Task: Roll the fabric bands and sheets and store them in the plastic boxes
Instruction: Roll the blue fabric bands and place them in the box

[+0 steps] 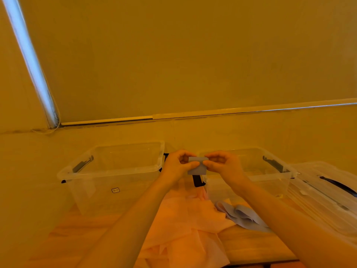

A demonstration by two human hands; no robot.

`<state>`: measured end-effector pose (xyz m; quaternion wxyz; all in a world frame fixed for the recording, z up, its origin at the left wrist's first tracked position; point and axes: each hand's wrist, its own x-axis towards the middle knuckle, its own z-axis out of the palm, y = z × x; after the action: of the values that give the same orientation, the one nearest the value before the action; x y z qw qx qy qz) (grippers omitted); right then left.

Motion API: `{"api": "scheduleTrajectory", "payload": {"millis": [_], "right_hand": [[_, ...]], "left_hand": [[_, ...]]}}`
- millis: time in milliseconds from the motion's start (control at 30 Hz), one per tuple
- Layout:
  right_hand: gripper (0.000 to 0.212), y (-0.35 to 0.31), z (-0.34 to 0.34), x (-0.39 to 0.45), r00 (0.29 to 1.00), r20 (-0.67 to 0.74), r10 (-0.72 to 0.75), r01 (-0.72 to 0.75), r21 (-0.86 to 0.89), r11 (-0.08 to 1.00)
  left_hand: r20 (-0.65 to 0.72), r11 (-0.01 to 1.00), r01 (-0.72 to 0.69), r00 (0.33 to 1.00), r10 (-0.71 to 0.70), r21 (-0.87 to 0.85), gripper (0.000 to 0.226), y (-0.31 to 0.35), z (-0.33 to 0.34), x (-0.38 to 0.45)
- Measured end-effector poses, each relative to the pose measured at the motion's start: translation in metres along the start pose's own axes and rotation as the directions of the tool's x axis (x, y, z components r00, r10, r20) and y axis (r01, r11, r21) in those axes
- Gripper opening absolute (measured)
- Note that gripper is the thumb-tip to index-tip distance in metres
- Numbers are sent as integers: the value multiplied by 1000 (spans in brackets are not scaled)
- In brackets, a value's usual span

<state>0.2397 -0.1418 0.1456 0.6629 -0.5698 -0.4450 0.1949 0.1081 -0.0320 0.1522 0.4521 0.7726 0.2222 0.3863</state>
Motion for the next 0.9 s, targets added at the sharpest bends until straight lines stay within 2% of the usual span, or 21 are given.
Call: {"api": "scheduleTrajectory", "payload": {"millis": [133, 333, 533, 700, 900], "right_hand": [[10, 0, 0, -1, 1000, -7, -5, 5, 9, 1000], [29, -2, -5, -3, 999, 36, 13, -11, -48, 999], [20, -2, -5, -2, 1000, 5, 11, -11, -39, 999], [15, 1, -5, -1, 1000, 0, 29, -29, -10, 1000], [19, 6, -5, 1, 998, -14, 53, -53, 2, 999]], "left_hand": [[13, 1000, -12, 1000, 12, 9, 24, 2, 1, -1], [14, 1000, 4, 1000, -4, -9, 19, 2, 4, -4], [14, 1000, -18, 1000, 18, -16, 26, 4, 6, -2], [-20, 999, 8, 1000, -9, -31, 23, 5, 7, -2], [12, 999, 4, 1000, -4, -41, 27, 2, 4, -2]]}}
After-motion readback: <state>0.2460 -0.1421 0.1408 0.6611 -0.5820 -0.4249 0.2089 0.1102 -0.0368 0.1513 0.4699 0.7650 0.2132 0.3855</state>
